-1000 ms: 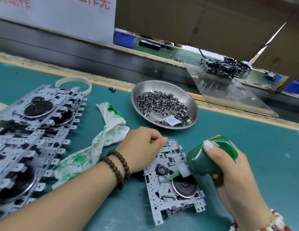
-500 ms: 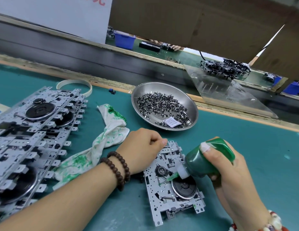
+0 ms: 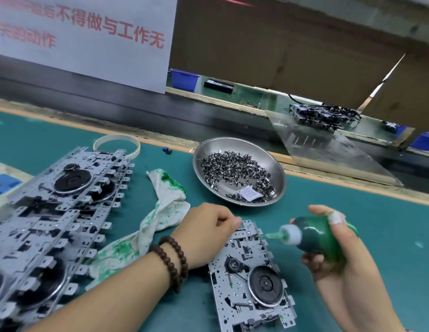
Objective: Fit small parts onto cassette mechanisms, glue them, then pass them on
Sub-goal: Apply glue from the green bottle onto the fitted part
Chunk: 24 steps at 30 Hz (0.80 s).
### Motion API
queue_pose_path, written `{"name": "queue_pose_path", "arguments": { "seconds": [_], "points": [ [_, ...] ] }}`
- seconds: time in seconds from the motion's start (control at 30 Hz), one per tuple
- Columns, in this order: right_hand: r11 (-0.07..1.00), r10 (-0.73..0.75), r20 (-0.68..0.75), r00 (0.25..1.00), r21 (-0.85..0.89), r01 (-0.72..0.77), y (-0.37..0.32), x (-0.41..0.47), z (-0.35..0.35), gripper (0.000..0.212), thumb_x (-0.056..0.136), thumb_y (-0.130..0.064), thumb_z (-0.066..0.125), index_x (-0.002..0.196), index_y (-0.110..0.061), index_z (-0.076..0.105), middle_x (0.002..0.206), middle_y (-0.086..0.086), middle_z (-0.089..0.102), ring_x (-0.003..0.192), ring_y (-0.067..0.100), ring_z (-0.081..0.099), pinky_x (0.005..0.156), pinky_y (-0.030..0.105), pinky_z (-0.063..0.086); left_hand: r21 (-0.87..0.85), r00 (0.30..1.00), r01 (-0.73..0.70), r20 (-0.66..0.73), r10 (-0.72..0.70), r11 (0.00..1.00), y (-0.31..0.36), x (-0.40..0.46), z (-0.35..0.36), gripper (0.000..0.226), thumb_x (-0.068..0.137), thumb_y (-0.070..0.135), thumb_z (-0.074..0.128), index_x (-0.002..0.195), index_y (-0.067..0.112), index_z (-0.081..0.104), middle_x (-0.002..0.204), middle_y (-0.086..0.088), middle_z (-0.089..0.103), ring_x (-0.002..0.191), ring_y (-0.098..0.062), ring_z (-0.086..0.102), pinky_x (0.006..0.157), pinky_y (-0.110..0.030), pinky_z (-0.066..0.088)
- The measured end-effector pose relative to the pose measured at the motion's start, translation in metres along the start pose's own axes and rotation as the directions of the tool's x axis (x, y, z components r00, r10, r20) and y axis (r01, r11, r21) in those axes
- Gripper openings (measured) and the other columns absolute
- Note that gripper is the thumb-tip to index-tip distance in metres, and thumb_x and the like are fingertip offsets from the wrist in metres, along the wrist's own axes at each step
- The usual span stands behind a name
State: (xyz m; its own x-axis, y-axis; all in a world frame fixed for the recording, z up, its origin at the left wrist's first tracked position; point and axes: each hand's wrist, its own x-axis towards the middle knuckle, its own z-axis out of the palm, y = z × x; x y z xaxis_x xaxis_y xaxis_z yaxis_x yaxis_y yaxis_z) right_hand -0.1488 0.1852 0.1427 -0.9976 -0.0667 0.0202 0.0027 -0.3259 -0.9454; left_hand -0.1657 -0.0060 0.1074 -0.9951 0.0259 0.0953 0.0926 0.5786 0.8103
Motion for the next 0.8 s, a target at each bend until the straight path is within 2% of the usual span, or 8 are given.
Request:
{"name": "queue_pose_path", "arguments": {
  "seconds": [0.1, 0.27, 0.37, 0.43, 0.57, 0.67, 0.73, 0.8],
  "points": [
    [0.993, 0.087, -0.017, 0.996, 0.075, -0.086, -0.004, 0.001, 0.004, 0.025, 0.070, -0.031, 0.048, 0.072, -0.017, 0.069, 0.062, 0.012, 0.065, 0.037, 0.012, 0.053, 0.034, 0.014, 0.043, -0.022, 1.000, -0.002, 0.010, 0.002, 1.000, 0.001, -0.001, -0.001, 0.032, 0.093, 0.036, 0.049, 0.077, 0.012, 0.065, 0.049, 0.011, 0.046, 0.045, 0.000, 0.040, 0.048, -0.011, 0.033],
    [0.944, 0.324, 0.022, 0.946, 0.057, -0.325, -0.001, 0.002, 0.005, 0.041, 0.061, -0.047, 0.053, 0.060, -0.010, 0.070, 0.042, 0.016, 0.046, 0.022, 0.016, 0.033, 0.027, 0.012, 0.027, -0.043, 1.000, 0.011, 0.028, -0.010, 0.999, 0.006, -0.004, -0.003, 0.030, 0.091, 0.034, 0.051, 0.063, 0.022, 0.056, 0.044, 0.013, 0.040, 0.047, -0.001, 0.037, 0.052, -0.013, 0.033],
    [0.933, 0.352, 0.093, 0.932, 0.044, -0.357, 0.001, 0.008, -0.003, 0.041, 0.062, -0.047, 0.058, 0.069, -0.010, 0.075, 0.055, 0.019, 0.059, 0.033, 0.020, 0.047, 0.028, 0.019, 0.034, -0.066, 0.999, 0.036, 0.019, -0.034, 0.997, 0.009, -0.005, -0.006, 0.030, 0.091, 0.032, 0.052, 0.065, 0.019, 0.059, 0.047, 0.012, 0.041, 0.048, 0.000, 0.036, 0.051, -0.012, 0.033],
    [0.944, 0.329, 0.162, 0.930, -0.075, -0.320, 0.001, 0.013, -0.008, 0.030, 0.066, -0.035, 0.078, 0.078, -0.008, 0.076, 0.071, 0.015, 0.070, 0.050, 0.021, 0.064, 0.036, 0.024, 0.046, -0.099, 0.998, 0.057, 0.004, -0.057, 0.993, 0.013, -0.006, -0.008, 0.029, 0.092, 0.030, 0.052, 0.065, 0.022, 0.061, 0.048, 0.013, 0.043, 0.049, 0.001, 0.038, 0.052, -0.011, 0.032],
    [0.971, 0.224, 0.323, 0.920, -0.154, -0.183, 0.001, 0.015, -0.019, 0.060, 0.039, -0.028, 0.088, 0.095, -0.010, 0.074, 0.089, 0.013, 0.073, 0.081, 0.017, 0.070, 0.067, 0.024, 0.055, -0.088, 0.996, 0.077, -0.046, -0.082, 0.993, 0.021, -0.008, -0.014, 0.025, 0.094, 0.030, 0.050, 0.074, 0.027, 0.066, 0.070, 0.003, 0.055, 0.062, -0.007, 0.044, 0.053, -0.008, 0.032],
    [0.950, 0.017, 0.210, 0.978, -0.308, 0.049, -0.001, 0.015, -0.021, 0.045, 0.060, -0.019, 0.077, 0.101, -0.011, 0.062, 0.092, 0.002, 0.073, 0.079, 0.005, 0.066, 0.069, 0.013, 0.048, -0.039, 0.994, 0.053, -0.094, -0.057, 0.998, 0.027, -0.006, -0.017, 0.024, 0.093, 0.029, 0.052, 0.076, 0.025, 0.068, 0.069, 0.002, 0.057, 0.060, -0.006, 0.044, 0.053, -0.009, 0.033],
    [0.920, -0.060, 0.090, 0.994, -0.382, 0.090, 0.003, 0.018, -0.027, 0.038, 0.071, -0.004, 0.076, 0.100, -0.018, 0.056, 0.091, -0.006, 0.074, 0.082, 0.003, 0.066, 0.070, 0.013, 0.048, -0.012, 0.993, 0.030, -0.113, -0.031, 0.999, 0.034, -0.004, -0.020, 0.024, 0.092, 0.028, 0.053, 0.079, 0.018, 0.070, 0.069, 0.000, 0.059, 0.059, -0.005, 0.044, 0.053, -0.008, 0.034],
    [0.823, -0.090, -0.015, 0.996, -0.563, 0.066, 0.006, 0.018, -0.028, 0.042, 0.072, -0.009, 0.076, 0.096, -0.031, 0.049, 0.093, -0.009, 0.072, 0.095, 0.011, 0.064, 0.083, 0.021, 0.047, 0.002, 0.991, -0.011, -0.134, 0.012, 1.000, 0.040, 0.001, -0.024, 0.026, 0.091, 0.027, 0.054, 0.076, 0.012, 0.070, 0.065, 0.000, 0.056, 0.057, -0.007, 0.044, 0.052, -0.011, 0.032]
  ]
}}
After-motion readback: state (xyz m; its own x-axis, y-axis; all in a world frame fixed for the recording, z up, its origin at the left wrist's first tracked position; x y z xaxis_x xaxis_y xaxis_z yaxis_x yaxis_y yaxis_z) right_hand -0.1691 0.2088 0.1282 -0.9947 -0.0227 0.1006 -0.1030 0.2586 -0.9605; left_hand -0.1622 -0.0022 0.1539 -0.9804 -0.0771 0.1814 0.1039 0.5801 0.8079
